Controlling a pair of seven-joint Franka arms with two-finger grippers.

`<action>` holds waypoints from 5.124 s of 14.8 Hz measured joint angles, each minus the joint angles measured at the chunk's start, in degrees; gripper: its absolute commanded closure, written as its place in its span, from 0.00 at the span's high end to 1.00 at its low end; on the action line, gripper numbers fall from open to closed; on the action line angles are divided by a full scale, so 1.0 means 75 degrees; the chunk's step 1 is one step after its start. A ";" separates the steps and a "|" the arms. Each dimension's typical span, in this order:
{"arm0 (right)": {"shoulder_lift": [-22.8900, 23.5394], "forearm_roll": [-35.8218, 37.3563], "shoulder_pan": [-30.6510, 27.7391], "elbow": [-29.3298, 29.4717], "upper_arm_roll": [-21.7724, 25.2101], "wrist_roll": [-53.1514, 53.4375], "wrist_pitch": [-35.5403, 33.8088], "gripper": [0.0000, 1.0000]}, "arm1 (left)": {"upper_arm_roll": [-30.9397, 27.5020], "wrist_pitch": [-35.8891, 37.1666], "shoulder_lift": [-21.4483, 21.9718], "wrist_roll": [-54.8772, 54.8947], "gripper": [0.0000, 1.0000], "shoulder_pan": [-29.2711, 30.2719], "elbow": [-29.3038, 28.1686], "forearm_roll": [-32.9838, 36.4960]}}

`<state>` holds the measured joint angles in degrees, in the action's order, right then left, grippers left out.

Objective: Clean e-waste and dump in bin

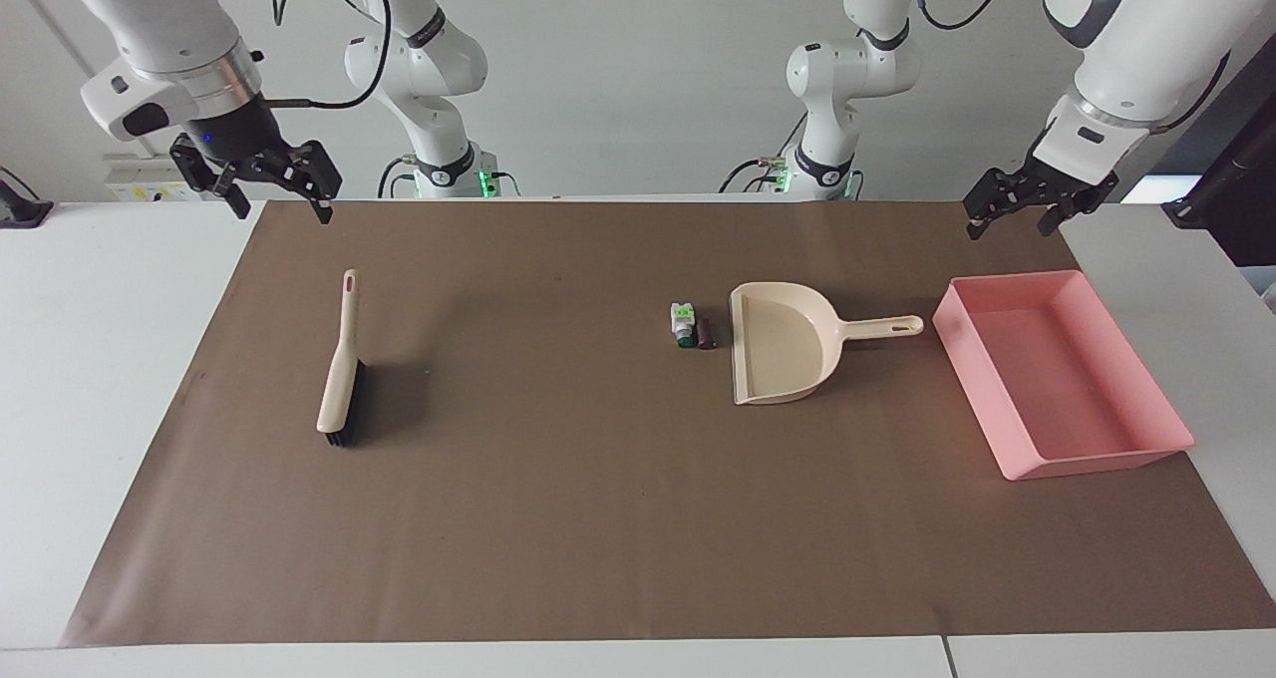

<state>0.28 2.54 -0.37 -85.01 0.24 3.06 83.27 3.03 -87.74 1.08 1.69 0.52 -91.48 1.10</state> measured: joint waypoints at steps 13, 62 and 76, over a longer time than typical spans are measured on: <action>-0.1280 -0.0004 -0.0504 -0.5116 0.0074 -0.0512 0.3898 0.99 | 0.0141 -0.0859 0.0228 0.7879 0.98 -0.0345 -0.1224 0.0002; -0.0997 -0.0474 0.1277 -0.5494 -0.0089 0.1068 0.3567 0.00 | 0.0160 -0.2879 -0.0201 0.7721 0.00 -0.2485 -0.4116 0.3649; -0.0546 -0.0482 0.5974 -0.5850 -0.0173 0.6284 0.4783 0.00 | 0.0175 -0.2957 -0.0244 0.6967 0.00 -0.3100 -0.4656 0.3728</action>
<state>-3.82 -1.08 44.43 -128.89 -1.06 50.19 119.14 4.34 -109.92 -0.75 53.95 -22.73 -126.41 29.05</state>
